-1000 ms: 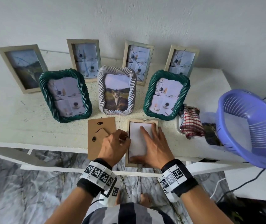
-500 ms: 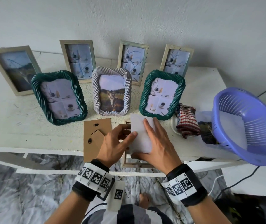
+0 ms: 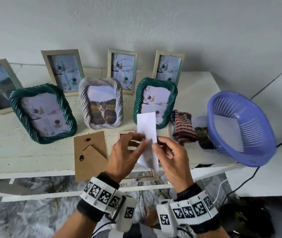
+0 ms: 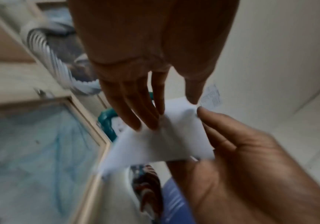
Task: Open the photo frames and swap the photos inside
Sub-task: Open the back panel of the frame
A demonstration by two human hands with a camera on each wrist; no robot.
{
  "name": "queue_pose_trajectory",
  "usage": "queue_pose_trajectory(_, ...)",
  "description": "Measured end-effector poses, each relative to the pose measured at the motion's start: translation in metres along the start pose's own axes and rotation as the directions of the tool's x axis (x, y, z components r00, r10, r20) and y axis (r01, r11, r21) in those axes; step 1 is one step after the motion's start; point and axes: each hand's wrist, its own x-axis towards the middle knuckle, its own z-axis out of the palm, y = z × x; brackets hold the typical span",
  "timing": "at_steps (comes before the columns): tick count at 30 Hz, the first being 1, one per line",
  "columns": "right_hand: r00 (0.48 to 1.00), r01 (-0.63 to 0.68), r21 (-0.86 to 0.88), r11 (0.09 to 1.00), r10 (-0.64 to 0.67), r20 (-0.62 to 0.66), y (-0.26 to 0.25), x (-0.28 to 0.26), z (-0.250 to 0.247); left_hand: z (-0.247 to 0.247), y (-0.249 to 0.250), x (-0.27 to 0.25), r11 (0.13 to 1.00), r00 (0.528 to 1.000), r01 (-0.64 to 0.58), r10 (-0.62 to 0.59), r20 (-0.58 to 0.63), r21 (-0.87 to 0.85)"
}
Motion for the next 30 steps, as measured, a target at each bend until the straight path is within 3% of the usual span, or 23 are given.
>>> queue_pose_trajectory(3, 0.998, 0.055, -0.053, 0.997, -0.055, 0.005, 0.001, -0.001, -0.01, 0.015, 0.014, -0.001, 0.969, 0.988, 0.087, -0.055, 0.142, -0.231)
queue_pose_trajectory(6, 0.993, 0.118, -0.196, 0.974, -0.113, 0.039, 0.004, 0.003, -0.032, 0.028, 0.013, 0.003, 0.988, 0.997, 0.024, -0.013, 0.07, -0.15)
queue_pose_trajectory(9, 0.984, 0.174, -0.364, 0.915, -0.175, 0.031, 0.002, 0.012, -0.068, 0.046, 0.014, 0.014, 0.986, 0.998, 0.057, -0.06, -0.015, -0.154)
queue_pose_trajectory(11, 0.959, 0.175, -0.626, 0.76, -0.275, -0.066, 0.004, 0.021, -0.1, 0.059, 0.019, 0.024, 0.984, 0.996, 0.073, -0.079, -0.032, -0.16)
queue_pose_trajectory(13, 0.948, 0.01, -0.842, 0.539, -0.273, -0.163, 0.008, 0.028, -0.132, 0.073, 0.023, 0.035, 0.991, 0.997, 0.062, -0.066, -0.03, -0.115)
queue_pose_trajectory(15, 0.974, -0.174, -0.904, 0.39, -0.069, -0.217, 0.01, 0.033, -0.16, 0.091, 0.026, 0.048, 0.992, 0.996, 0.084, -0.086, -0.014, -0.09)
queue_pose_trajectory(16, 0.973, -0.23, -0.899, 0.372, 0.055, -0.226, 0.013, 0.035, -0.17, 0.1, 0.027, 0.054, 0.993, 0.995, 0.096, -0.097, -0.007, -0.075)
queue_pose_trajectory(18, 0.97, -0.237, -0.861, 0.45, 0.164, -0.181, 0.02, 0.036, -0.186, 0.119, 0.027, 0.066, 0.993, 0.994, 0.109, -0.11, -0.013, -0.037)
queue_pose_trajectory(23, 0.998, -0.054, -0.837, 0.544, -0.001, -0.064, 0.017, 0.036, -0.214, 0.165, 0.036, 0.089, 0.983, 0.991, 0.128, -0.123, -0.048, 0.132)
queue_pose_trajectory(27, 0.994, -0.023, -0.737, 0.676, -0.063, -0.088, 0.01, 0.038, -0.24, 0.201, 0.045, 0.105, 0.953, 0.989, 0.148, -0.15, -0.011, 0.263)
queue_pose_trajectory(30, 0.996, 0.01, -0.695, 0.719, -0.071, -0.059, 0.009, 0.039, -0.245, 0.225, 0.041, 0.117, 0.949, 0.973, 0.209, -0.225, 0.043, 0.238)
